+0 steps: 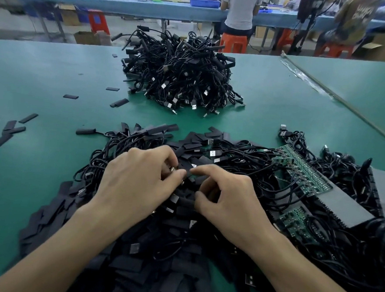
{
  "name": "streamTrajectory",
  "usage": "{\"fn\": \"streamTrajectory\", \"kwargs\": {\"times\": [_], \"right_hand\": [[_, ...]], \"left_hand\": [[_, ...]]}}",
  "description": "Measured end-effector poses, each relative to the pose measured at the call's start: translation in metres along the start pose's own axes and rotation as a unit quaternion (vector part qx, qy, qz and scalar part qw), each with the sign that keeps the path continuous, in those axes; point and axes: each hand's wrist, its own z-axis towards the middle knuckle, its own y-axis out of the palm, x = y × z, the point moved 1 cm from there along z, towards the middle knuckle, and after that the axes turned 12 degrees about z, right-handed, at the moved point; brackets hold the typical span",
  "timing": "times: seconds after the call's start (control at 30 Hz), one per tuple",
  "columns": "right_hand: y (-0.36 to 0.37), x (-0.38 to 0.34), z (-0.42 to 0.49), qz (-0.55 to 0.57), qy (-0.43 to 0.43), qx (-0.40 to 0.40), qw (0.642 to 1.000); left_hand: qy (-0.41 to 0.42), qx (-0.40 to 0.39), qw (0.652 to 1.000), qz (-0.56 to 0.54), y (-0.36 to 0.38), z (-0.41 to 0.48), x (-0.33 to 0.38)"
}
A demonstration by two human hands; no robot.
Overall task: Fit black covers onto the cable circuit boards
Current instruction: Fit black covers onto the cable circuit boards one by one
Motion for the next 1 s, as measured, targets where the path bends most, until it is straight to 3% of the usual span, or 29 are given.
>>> {"fn": "streamTrajectory", "kwargs": {"times": [0.17, 0.3, 0.5, 0.7, 0.8, 0.9, 1.0], "right_hand": [[0.0, -0.001, 0.001, 0.065, -0.041, 0.077, 0.994], [0.0, -0.006, 0.0, 0.148, -0.046, 0.083, 0.984], [-0.003, -0.001, 0.003, 0.088, 0.008, 0.093, 0.992], [-0.001, 0.0, 0.005, 0.058, 0.032, 0.091, 0.994], [-0.001, 0.001, 0.003, 0.056, 0.035, 0.095, 0.993], [-0.001, 0.003, 0.0, -0.017, 0.049, 0.062, 0.997], [-0.001, 0.002, -0.001, -0.067, 0.061, 0.031, 0.995]], "left_hand": [[-0.018, -0.004, 1.0, -0.002, 0.001, 0.0, 0.001], [-0.024, -0.023, 0.999, -0.041, 0.002, 0.002, 0.001], [-0.054, 0.0, 0.979, -0.196, 0.003, 0.006, -0.002], [-0.056, 0.013, 0.922, -0.384, -0.006, 0.011, 0.0], [-0.058, 0.011, 0.935, -0.349, -0.006, 0.011, -0.005], [-0.046, 0.014, 0.969, -0.244, -0.009, 0.009, -0.007], [-0.047, 0.002, 0.979, -0.198, -0.011, 0.008, -0.006]]}}
